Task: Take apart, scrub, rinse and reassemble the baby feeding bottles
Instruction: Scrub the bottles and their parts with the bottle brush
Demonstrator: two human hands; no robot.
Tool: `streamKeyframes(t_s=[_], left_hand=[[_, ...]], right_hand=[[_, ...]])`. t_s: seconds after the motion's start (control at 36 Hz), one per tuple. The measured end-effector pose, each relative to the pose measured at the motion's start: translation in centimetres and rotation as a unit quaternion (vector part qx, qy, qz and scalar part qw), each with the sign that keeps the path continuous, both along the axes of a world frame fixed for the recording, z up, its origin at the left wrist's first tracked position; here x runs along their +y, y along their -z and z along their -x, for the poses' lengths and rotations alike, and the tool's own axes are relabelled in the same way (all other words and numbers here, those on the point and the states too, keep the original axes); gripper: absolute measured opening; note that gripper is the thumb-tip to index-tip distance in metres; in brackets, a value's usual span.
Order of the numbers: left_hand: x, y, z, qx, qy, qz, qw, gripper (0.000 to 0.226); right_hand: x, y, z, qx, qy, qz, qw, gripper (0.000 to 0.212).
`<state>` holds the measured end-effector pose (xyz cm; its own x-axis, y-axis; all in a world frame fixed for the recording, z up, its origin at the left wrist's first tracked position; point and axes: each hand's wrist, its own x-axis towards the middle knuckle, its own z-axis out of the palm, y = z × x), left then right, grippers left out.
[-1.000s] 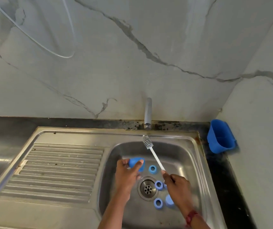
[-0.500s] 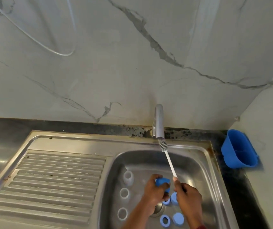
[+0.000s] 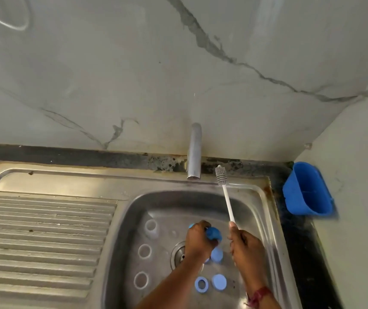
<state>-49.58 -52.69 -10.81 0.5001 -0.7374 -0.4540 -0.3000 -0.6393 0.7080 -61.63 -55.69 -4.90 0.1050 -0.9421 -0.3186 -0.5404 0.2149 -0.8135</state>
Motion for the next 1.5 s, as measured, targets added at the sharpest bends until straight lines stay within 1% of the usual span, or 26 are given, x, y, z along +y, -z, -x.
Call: streamKeyframes(t_s=[0.11, 0.25, 0.42, 0.56, 0.67, 0.83, 0.89, 0.94, 0.97, 1.0, 1.06, 1.14, 1.19, 1.25, 1.31, 1.39, 1.44, 1.5], left_hand=[[-0.3, 1.7, 0.5, -0.038, 0.021, -0.001, 0.999, 0.045], [-1.1, 3.1, 1.0, -0.091, 0.044, 0.015, 0.995, 0.039], [-2.2, 4.5, 1.5, -0.084, 0.051, 0.015, 0.995, 0.038], [-2.6, 5.4, 1.5, -0.074, 0.092, 0.010, 0.993, 0.039], [-2.9, 5.6, 1.5, -0.082, 0.125, -0.005, 0.989, 0.044], [-3.2, 6.0, 1.3, -0.103, 0.162, -0.018, 0.981, 0.039], [-3.1, 6.0, 1.3, -0.106, 0.167, -0.014, 0.980, 0.047], [-2.8, 5.5, 1.3, -0.112, 0.151, -0.008, 0.982, 0.058], [-2.5, 5.3, 1.3, -0.119, 0.134, -0.005, 0.984, 0.060], [-2.1, 4.6, 1.3, -0.122, 0.107, -0.003, 0.987, 0.058], [-1.1, 3.4, 0.8, -0.128, 0.039, 0.006, 0.991, 0.044], [1.4, 1.4, -0.5, -0.128, -0.078, 0.027, 0.988, 0.022], [3.5, 0.0, -1.6, -0.129, -0.157, 0.033, 0.979, 0.015], [5.8, -1.3, -2.9, -0.159, -0.223, 0.048, 0.960, 0.012], [8.3, -2.1, -4.2, -0.191, -0.270, 0.053, 0.942, 0.011], [11.6, -2.2, -6.1, -0.238, -0.275, 0.041, 0.931, 0.012], [13.2, -1.6, -6.7, -0.252, -0.245, 0.018, 0.936, 0.018], [14.3, -0.7, -6.9, -0.259, -0.194, -0.004, 0.946, 0.027]], right_hand=[[-0.1, -0.3, 0.3, -0.028, 0.007, -0.005, 1.000, 0.059], [-0.2, 0.0, 0.3, -0.045, 0.008, 0.005, 0.999, 0.056], [-0.5, 0.4, 0.3, -0.048, -0.002, 0.005, 0.999, 0.053], [-1.0, 0.8, 0.1, -0.033, -0.018, 0.016, 0.999, 0.057], [-1.1, 1.3, -0.1, -0.010, -0.022, 0.023, 0.999, 0.058], [-1.0, 1.4, -0.1, 0.011, -0.034, 0.023, 0.999, 0.053], [-0.9, 1.5, 0.1, 0.022, -0.042, 0.025, 0.999, 0.052], [-0.8, 1.5, 0.1, 0.028, -0.045, 0.030, 0.998, 0.052], [-0.6, 1.3, 0.1, 0.028, -0.048, 0.029, 0.998, 0.052], [-0.5, 1.2, 0.1, 0.024, -0.049, 0.025, 0.998, 0.051], [-0.1, 1.1, 0.0, 0.016, -0.049, 0.009, 0.999, 0.051], [0.8, 1.5, -0.5, 0.011, -0.050, -0.005, 0.999, 0.061], [1.7, 1.8, -1.2, -0.005, -0.028, -0.021, 0.999, 0.060], [2.8, 1.8, -1.6, -0.014, -0.033, -0.028, 0.999, 0.054], [3.9, 2.0, -1.9, -0.020, -0.047, -0.033, 0.998, 0.052], [5.7, 3.1, -2.2, -0.003, -0.072, -0.040, 0.997, 0.053], [7.0, 4.5, -2.4, 0.008, -0.078, -0.044, 0.996, 0.049], [8.2, 5.0, -2.7, 0.017, -0.091, -0.051, 0.994, 0.044]])
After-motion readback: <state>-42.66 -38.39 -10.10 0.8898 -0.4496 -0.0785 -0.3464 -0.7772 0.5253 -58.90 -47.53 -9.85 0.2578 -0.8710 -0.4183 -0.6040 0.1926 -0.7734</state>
